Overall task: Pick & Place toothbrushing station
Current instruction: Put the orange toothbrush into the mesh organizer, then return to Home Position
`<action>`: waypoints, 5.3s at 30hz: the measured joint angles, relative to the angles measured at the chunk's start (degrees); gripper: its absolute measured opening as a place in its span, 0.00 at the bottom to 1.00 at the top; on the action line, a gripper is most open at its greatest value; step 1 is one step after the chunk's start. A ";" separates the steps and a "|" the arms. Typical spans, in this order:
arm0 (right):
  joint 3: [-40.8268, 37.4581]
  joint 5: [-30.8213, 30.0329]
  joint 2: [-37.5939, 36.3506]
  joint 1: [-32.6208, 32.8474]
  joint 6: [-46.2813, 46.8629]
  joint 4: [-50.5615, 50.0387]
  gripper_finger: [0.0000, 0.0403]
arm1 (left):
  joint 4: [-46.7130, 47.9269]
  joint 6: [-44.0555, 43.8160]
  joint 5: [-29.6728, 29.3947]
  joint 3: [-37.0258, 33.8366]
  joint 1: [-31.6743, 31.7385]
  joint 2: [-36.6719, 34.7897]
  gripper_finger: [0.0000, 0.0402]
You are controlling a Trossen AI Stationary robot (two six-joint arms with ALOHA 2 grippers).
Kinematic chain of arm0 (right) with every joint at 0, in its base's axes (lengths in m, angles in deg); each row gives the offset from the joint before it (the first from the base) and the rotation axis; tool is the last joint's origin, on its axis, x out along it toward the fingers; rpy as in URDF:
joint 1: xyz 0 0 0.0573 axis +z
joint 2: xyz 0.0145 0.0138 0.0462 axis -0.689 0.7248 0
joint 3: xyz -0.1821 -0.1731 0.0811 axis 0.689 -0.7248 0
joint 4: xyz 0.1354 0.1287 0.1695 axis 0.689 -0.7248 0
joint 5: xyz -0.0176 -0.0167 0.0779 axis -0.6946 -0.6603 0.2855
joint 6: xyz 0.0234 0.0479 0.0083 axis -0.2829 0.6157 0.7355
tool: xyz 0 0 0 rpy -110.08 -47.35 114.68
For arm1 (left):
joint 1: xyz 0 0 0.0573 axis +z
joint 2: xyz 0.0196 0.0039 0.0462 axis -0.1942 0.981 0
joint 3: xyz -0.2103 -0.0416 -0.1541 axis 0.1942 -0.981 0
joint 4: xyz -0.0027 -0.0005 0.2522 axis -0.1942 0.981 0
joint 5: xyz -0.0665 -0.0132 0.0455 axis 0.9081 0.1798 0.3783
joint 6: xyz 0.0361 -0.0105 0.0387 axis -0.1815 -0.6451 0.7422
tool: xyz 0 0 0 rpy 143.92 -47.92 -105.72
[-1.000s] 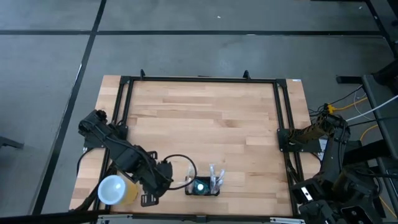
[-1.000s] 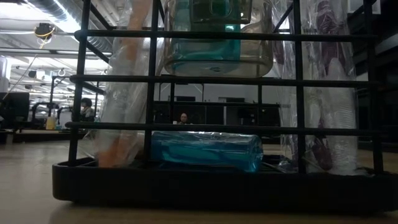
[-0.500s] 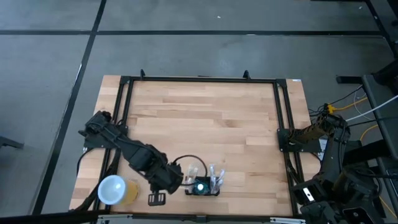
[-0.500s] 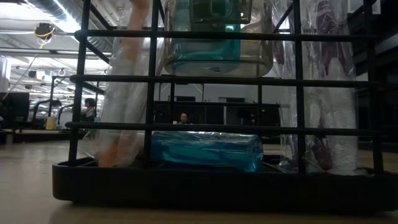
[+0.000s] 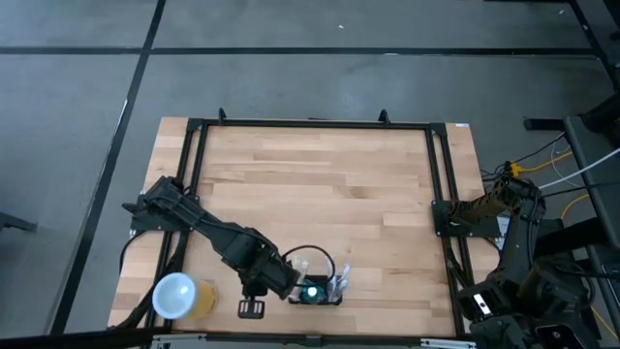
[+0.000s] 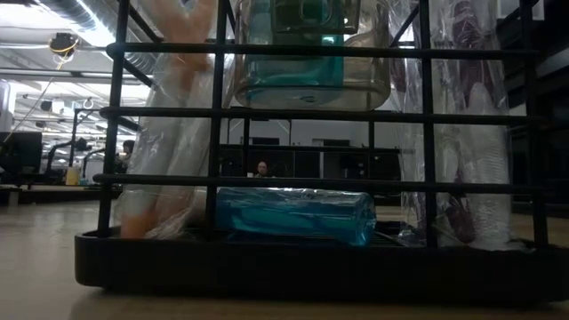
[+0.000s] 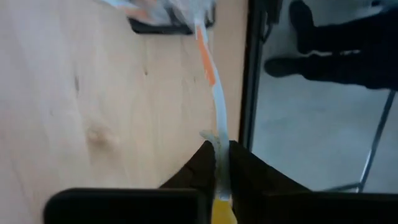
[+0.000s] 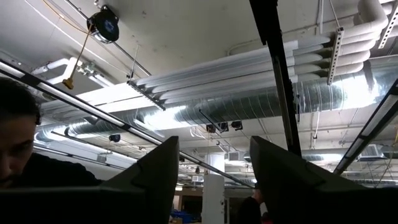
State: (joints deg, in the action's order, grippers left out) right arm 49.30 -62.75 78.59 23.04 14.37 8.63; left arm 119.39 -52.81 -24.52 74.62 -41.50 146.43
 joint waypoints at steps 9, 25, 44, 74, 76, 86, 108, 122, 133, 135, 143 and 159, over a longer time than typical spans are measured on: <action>0.00 0.02 0.00 0.02 0.18 0.00 0.50 | -0.20 1.42 -0.72 1.21 2.44 -0.20 0.43; 0.00 -0.04 0.00 0.28 0.13 -0.23 0.50 | 6.61 4.44 -9.34 10.94 6.43 -0.37 0.56; -0.02 -0.02 0.68 0.48 -0.58 0.45 0.50 | 4.13 -7.02 -10.48 -6.07 -1.92 -5.14 0.42; -0.02 1.31 0.72 0.50 -2.90 1.50 0.50 | -16.39 -6.94 -17.90 -7.40 -1.36 -4.83 0.04; 0.00 1.31 0.72 0.50 -3.15 1.49 0.50 | -16.73 -7.53 -18.88 -7.44 -2.32 -4.26 0.05; -0.02 0.91 0.72 0.50 -3.26 1.49 0.50 | -14.81 -7.96 -23.74 -7.60 -2.94 -2.90 0.09; -0.01 -0.24 1.01 0.39 -3.21 1.42 0.50 | -20.09 -17.85 -23.13 -17.43 -4.01 -3.28 0.44; -0.02 -15.38 0.98 -0.23 -1.09 -1.89 0.50 | -10.43 -13.58 -47.10 -19.93 1.59 -19.57 0.42; -0.04 -37.57 -5.02 0.74 -3.26 -21.91 0.50 | -66.77 10.67 -43.17 -51.92 3.35 -57.28 0.42; -0.04 -36.35 -7.81 0.76 0.33 -29.80 0.50 | -76.39 13.31 -42.40 -58.54 5.08 -60.10 0.42; -10.21 -26.99 -21.38 -5.68 25.76 -63.75 0.50 | -94.48 28.46 -34.02 -73.66 14.68 -65.88 0.42; -78.85 -10.15 -53.45 -22.30 22.99 -11.30 0.50 | -94.93 37.28 -35.54 -90.76 18.84 -84.44 0.42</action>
State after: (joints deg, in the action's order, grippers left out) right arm -29.55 -72.90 25.14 0.74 37.36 -2.67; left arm 24.47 -15.53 -60.06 -16.14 -22.66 61.98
